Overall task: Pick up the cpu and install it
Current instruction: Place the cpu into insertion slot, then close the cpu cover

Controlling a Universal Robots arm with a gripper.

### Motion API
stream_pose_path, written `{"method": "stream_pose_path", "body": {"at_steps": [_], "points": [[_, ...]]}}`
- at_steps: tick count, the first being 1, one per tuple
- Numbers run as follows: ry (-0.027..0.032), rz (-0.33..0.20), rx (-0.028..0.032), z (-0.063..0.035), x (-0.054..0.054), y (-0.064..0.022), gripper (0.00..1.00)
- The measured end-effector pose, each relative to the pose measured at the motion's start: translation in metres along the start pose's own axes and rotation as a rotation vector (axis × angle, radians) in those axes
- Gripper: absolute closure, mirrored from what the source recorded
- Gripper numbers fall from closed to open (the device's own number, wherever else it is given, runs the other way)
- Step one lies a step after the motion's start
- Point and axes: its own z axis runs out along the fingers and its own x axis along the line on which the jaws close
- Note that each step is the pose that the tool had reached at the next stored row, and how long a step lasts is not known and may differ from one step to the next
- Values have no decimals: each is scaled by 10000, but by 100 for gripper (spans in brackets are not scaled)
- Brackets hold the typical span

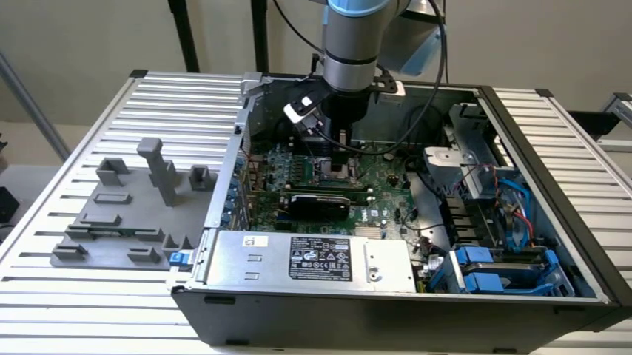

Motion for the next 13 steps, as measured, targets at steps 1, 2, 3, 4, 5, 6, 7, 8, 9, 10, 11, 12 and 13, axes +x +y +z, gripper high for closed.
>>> {"method": "stream_pose_path", "body": {"at_steps": [1,2,3,4,5,6,7,8,9,10,11,12,13], "points": [[2,0,-1,0,0,0,64],[2,0,-1,0,0,0,70],[2,-1,-1,-1,0,0,70],[1,0,0,-1,0,0,76],[1,0,0,-1,0,0,76],[1,0,1,-1,0,0,82],[1,-1,1,-2,0,0,88],[1,-1,0,-1,0,0,88],[0,0,1,-2,0,0,89],[0,0,1,-2,0,0,89],[1,0,0,-1,0,0,89],[1,0,1,-2,0,0,89],[1,0,0,-2,0,0,89]]}}
